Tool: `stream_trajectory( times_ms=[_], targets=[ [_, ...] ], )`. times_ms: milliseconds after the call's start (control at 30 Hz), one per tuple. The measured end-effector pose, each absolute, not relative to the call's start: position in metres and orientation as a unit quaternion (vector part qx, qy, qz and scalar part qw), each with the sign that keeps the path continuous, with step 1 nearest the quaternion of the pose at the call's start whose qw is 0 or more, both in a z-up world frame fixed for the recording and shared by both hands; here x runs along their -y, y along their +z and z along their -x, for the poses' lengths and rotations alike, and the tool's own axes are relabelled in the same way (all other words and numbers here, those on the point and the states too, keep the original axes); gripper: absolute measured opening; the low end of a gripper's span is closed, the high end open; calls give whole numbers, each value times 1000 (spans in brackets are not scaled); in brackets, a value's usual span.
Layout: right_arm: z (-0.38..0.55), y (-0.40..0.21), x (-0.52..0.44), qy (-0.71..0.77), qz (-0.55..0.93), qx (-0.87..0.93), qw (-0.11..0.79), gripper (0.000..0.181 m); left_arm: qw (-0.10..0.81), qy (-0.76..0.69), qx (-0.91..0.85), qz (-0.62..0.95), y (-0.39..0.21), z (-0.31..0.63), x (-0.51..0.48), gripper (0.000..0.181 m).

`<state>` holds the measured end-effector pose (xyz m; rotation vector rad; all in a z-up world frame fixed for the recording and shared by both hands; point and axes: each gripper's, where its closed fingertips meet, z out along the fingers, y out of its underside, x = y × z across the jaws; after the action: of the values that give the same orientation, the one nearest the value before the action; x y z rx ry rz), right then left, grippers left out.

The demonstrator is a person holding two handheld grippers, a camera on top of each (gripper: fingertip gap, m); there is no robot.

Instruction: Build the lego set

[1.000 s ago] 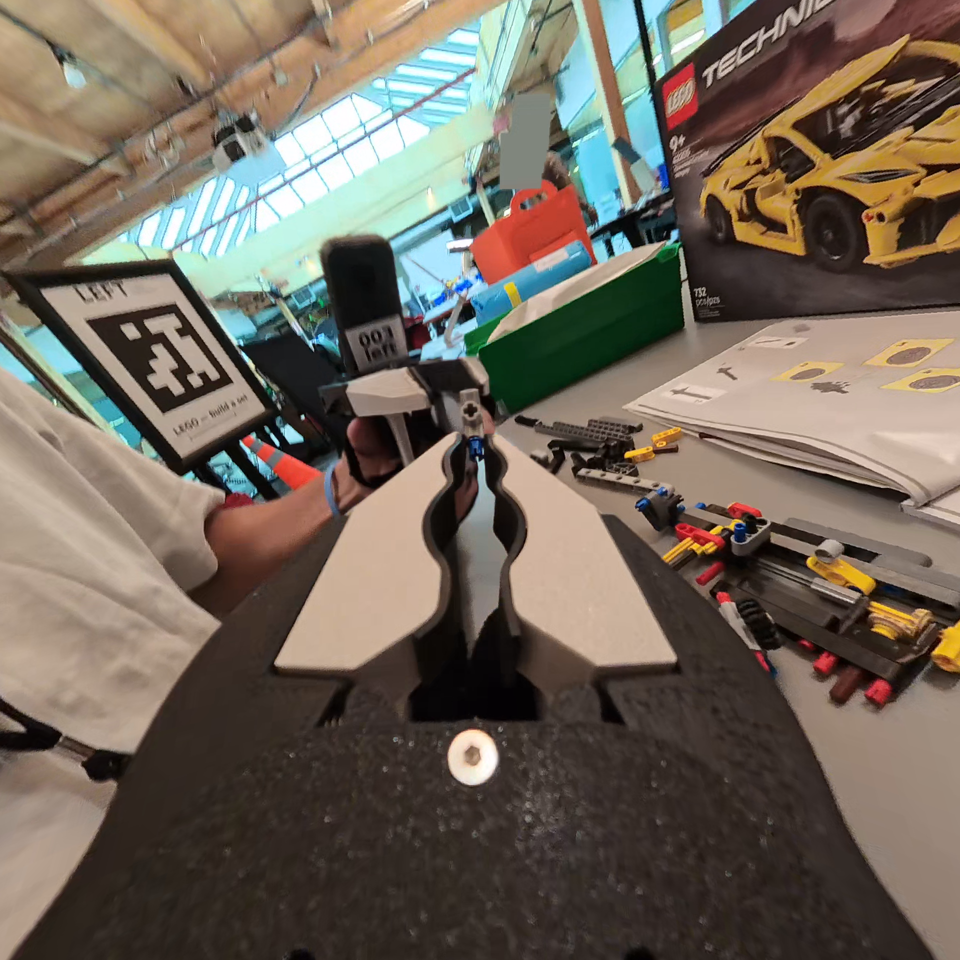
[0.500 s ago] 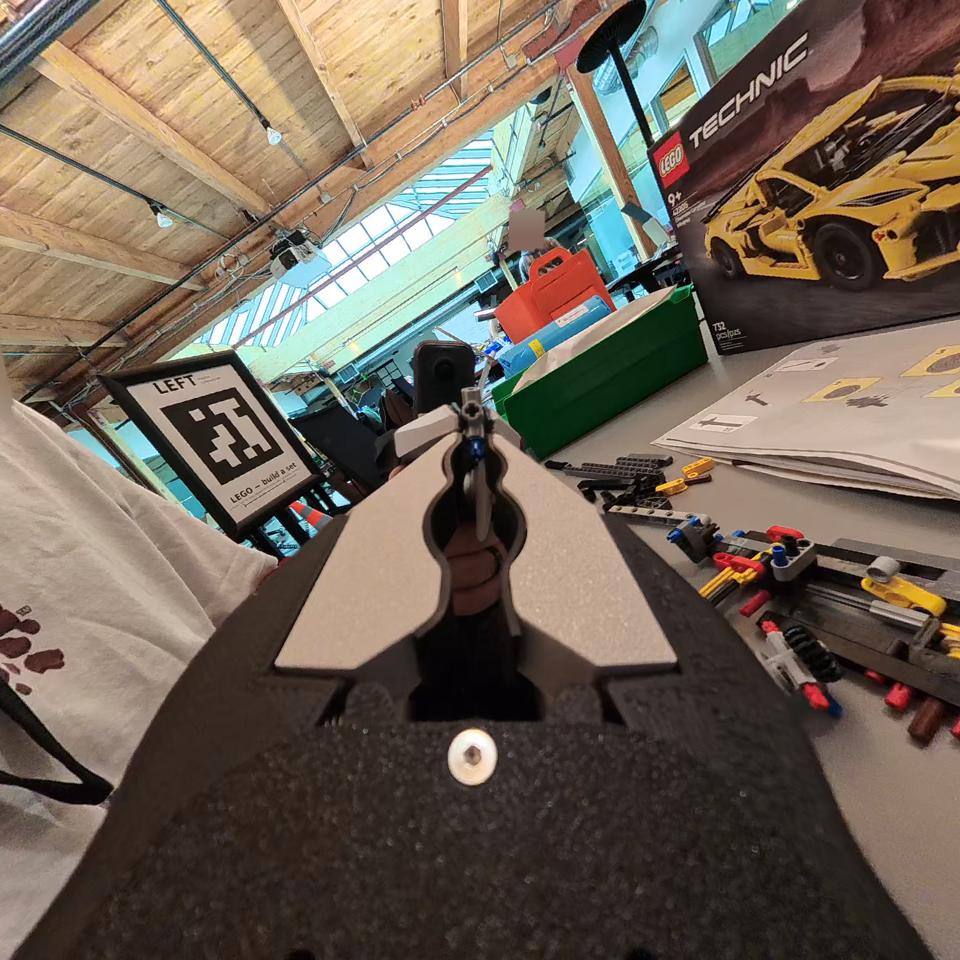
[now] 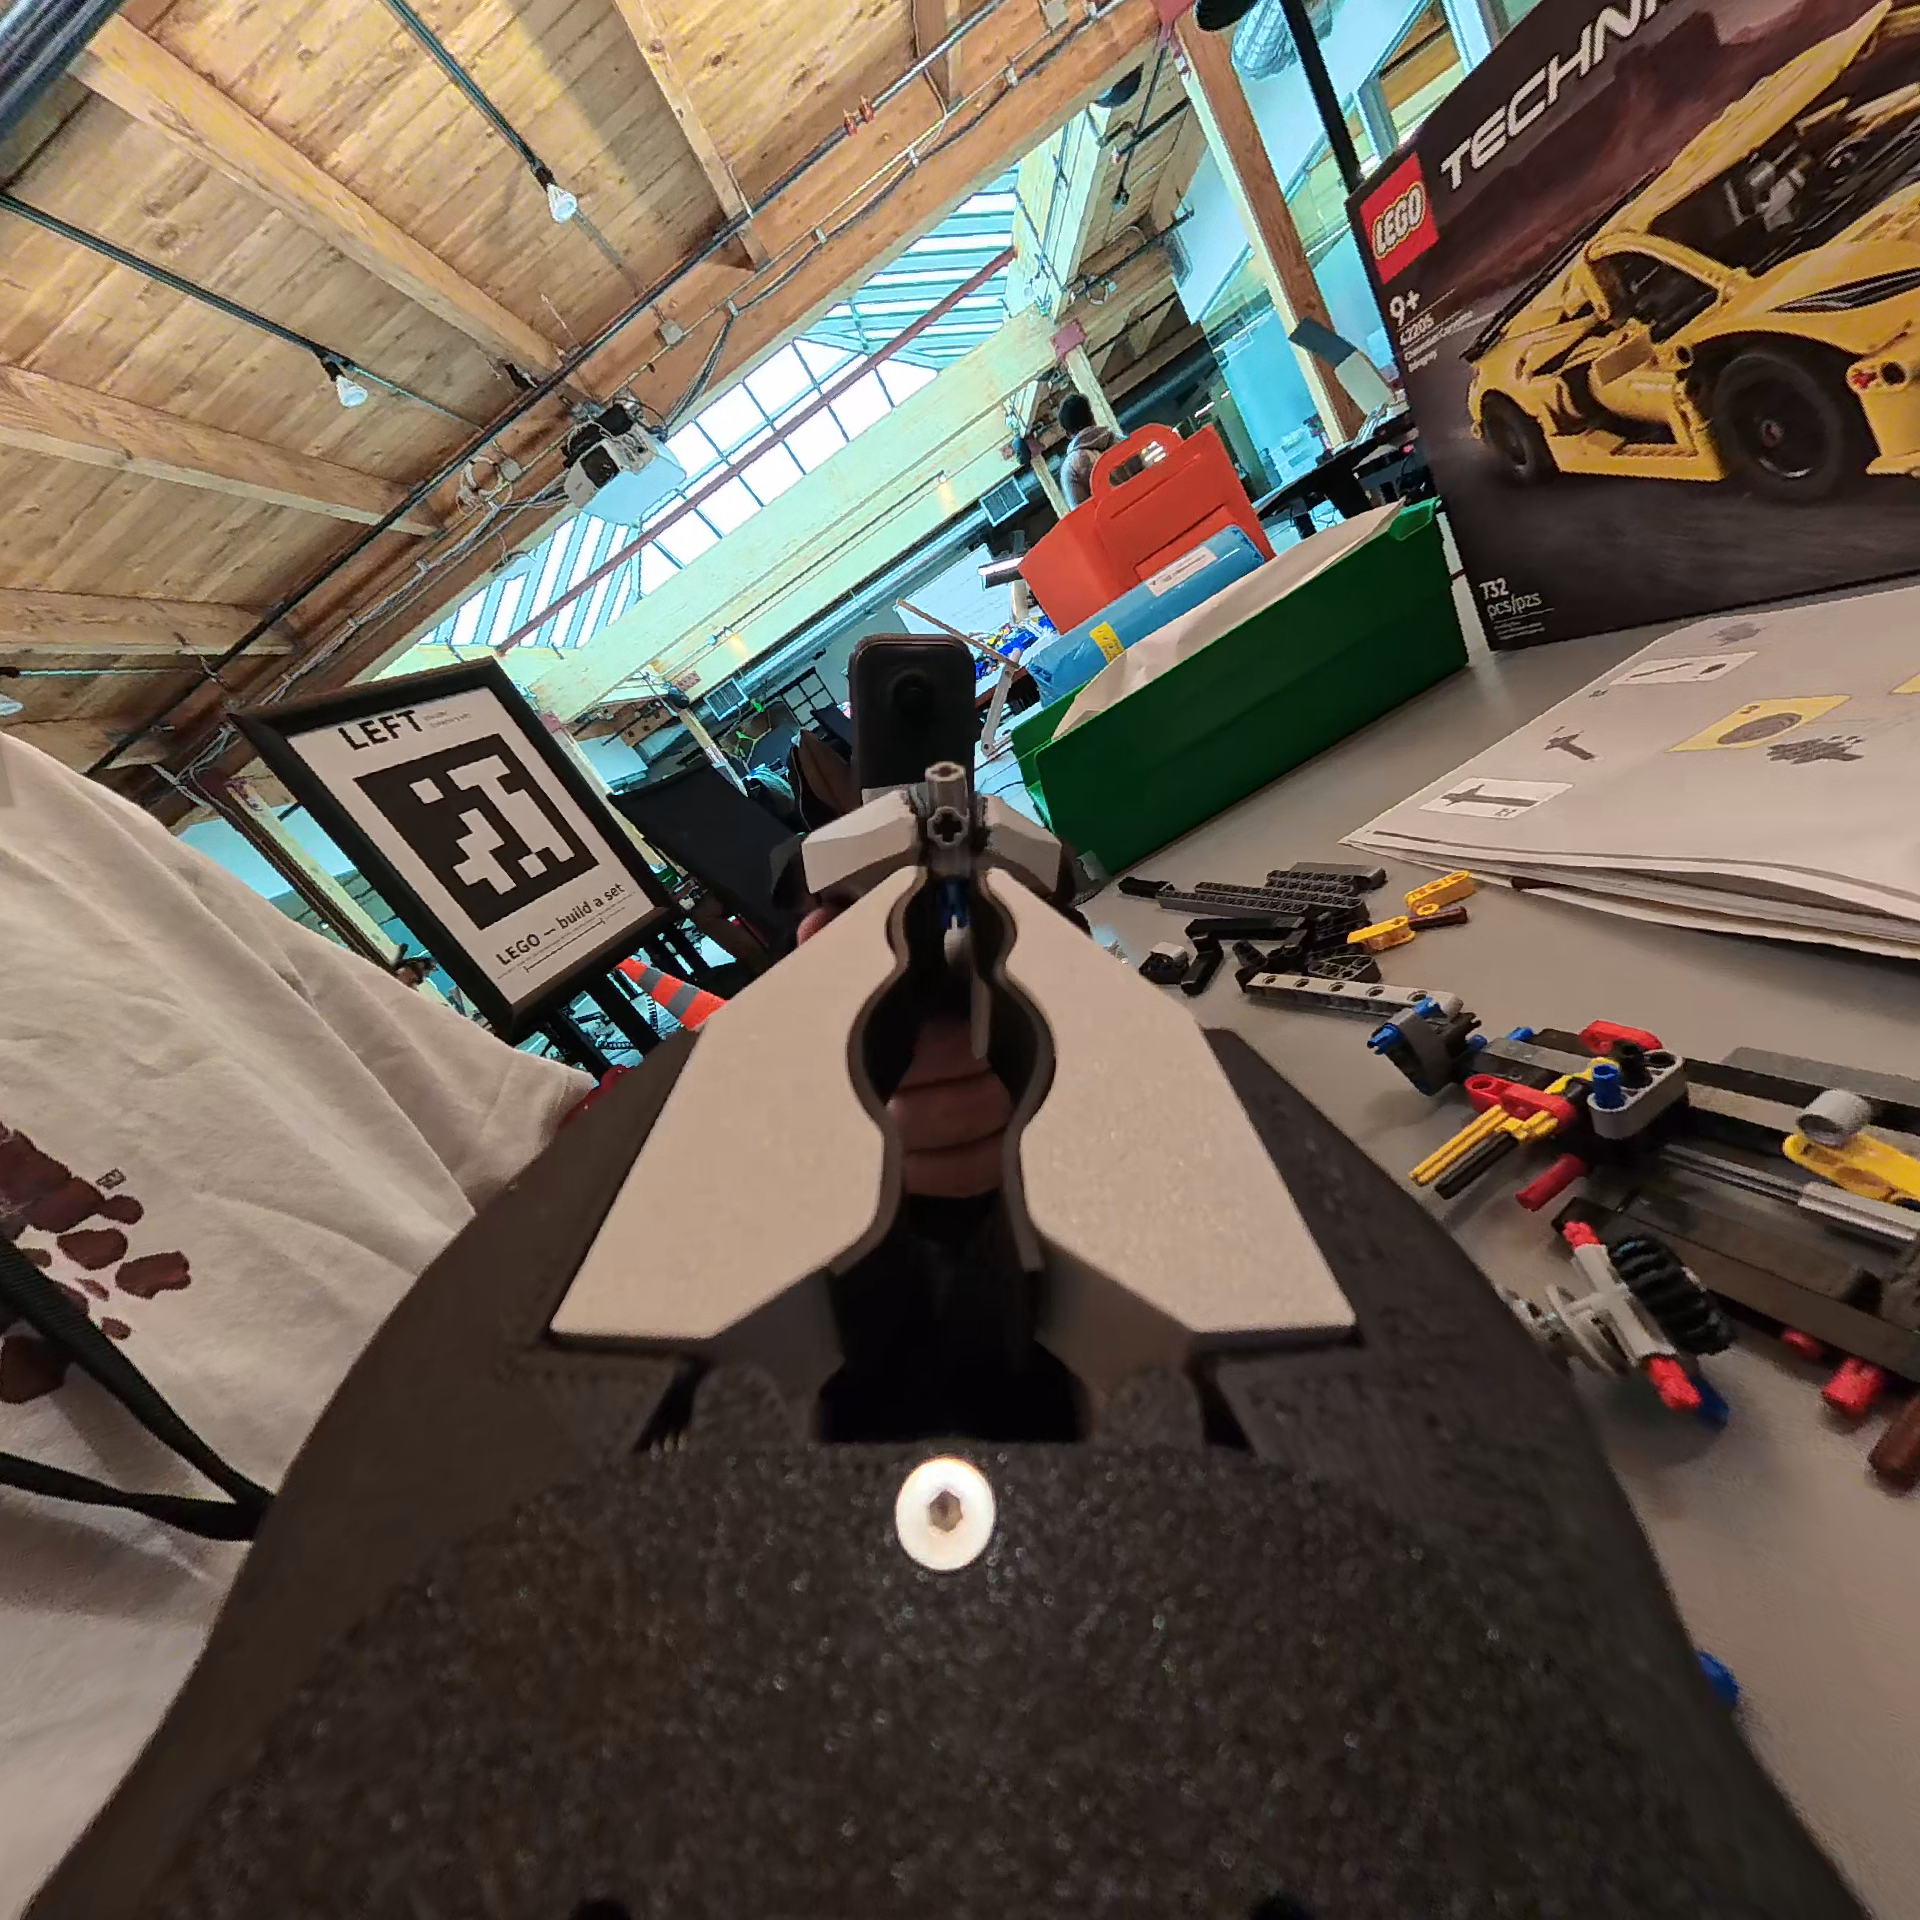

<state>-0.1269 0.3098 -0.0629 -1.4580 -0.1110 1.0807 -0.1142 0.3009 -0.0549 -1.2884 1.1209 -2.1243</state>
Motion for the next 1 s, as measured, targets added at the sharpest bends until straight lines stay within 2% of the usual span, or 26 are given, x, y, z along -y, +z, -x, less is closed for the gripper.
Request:
stream_trajectory(
  times_ms=[167,233,333,400,467,533,700,900,1000],
  targets=[
    [117,-66,-307,450,649,62,611,7,251,-741,-428,453,-52,119,-307,6],
    [77,-80,-306,350,705,72,613,18,281,-710,-444,468,-54,123,-326,6],
    [10,-143,-293,134,854,94,493,24,355,-581,-517,518,-86,119,-358,7],
    [17,-167,-278,125,888,121,427,23,366,-543,-541,528,-100,114,-364,6],
    [31,-185,-272,122,900,143,392,13,347,-555,-546,523,-103,109,-354,6],
    [45,-197,-268,145,906,158,364,12,344,-547,-565,513,-107,106,-344,7],
    [49,-207,-275,123,914,173,345,14,339,-534,-583,509,-116,111,-338,7],
    [76,-193,-282,190,894,193,356,14,331,-556,-562,516,-112,116,-345,6],
    [49,-189,-288,143,894,221,364,13,328,-559,-557,519,-112,117,-348,7]
  ],
)
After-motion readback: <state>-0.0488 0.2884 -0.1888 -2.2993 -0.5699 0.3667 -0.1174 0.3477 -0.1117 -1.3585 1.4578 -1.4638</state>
